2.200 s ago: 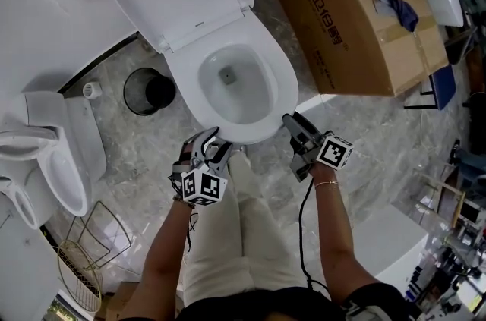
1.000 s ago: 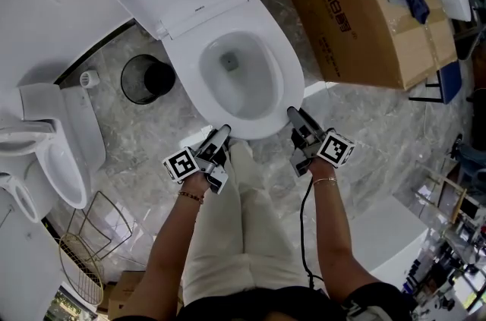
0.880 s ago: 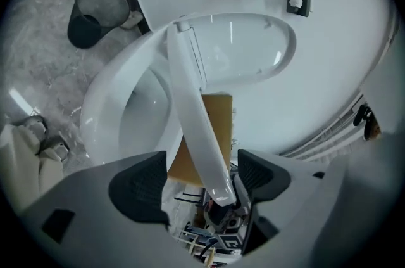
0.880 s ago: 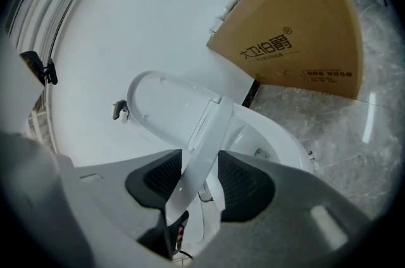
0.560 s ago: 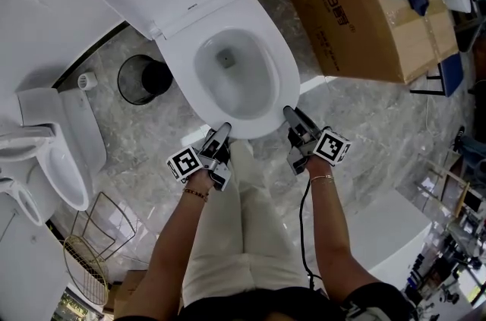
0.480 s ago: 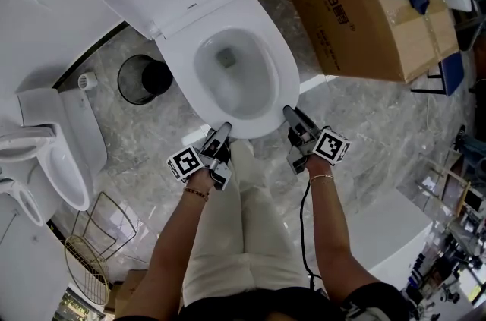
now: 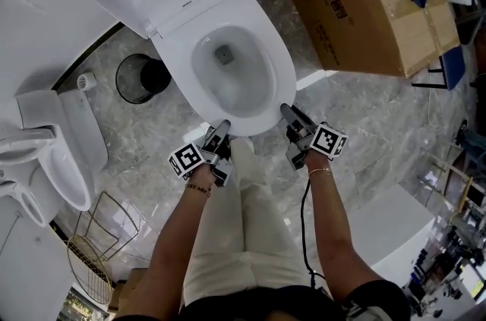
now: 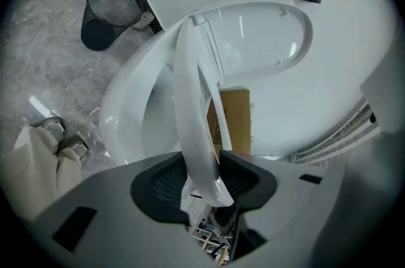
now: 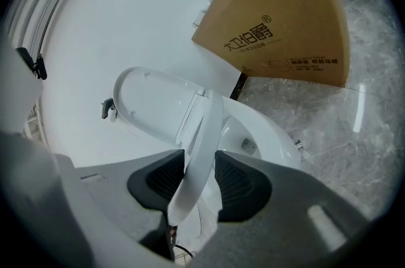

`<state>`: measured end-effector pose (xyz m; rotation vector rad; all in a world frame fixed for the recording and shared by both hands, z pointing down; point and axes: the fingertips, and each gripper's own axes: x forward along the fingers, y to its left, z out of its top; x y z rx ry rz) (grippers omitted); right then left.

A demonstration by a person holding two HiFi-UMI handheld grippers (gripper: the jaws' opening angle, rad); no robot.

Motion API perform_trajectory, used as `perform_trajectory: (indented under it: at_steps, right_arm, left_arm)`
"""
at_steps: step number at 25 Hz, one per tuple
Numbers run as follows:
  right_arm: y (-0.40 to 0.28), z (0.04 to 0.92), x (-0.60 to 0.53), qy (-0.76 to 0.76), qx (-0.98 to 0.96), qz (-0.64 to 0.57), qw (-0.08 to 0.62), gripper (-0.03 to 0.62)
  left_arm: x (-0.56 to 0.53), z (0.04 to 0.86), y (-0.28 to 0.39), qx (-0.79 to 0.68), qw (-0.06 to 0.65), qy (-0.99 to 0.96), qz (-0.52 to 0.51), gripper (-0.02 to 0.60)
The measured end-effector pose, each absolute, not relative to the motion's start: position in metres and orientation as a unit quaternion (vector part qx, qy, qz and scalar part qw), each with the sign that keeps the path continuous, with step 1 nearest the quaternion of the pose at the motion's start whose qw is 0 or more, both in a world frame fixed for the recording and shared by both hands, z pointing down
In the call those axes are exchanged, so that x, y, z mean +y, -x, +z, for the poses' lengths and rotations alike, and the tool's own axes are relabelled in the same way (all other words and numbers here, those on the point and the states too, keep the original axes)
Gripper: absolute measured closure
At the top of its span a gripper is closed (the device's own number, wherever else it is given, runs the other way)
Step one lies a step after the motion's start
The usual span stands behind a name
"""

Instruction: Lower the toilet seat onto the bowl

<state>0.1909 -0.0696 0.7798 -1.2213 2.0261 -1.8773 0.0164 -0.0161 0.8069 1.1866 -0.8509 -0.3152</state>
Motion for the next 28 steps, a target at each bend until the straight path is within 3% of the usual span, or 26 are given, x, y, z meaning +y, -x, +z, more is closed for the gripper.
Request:
perform_trajectory:
  at_steps: [9, 15, 28]
  right_arm:
    - [-0.196, 0.801, -0.064, 0.416, 0.644, -0.639, 0.062, 0.454]
    - [-0.202, 0.816, -0.060, 0.429, 0.641, -0.636, 0.027, 0.457]
    - [-0.202, 0.842, -0.053, 0.435, 0.614, -0.657, 0.049, 0.461]
  left_arm:
    - [-0.012, 0.827, -0.020, -0.396, 0.744, -0.522, -0.130, 0.423]
    - [-0.009, 0.838, -0.021, -0.403, 0.747, -0.514, -0.127, 0.422]
    - [-0.003, 0.864, -0.023, -0.416, 0.756, -0.492, -0.114, 0.419]
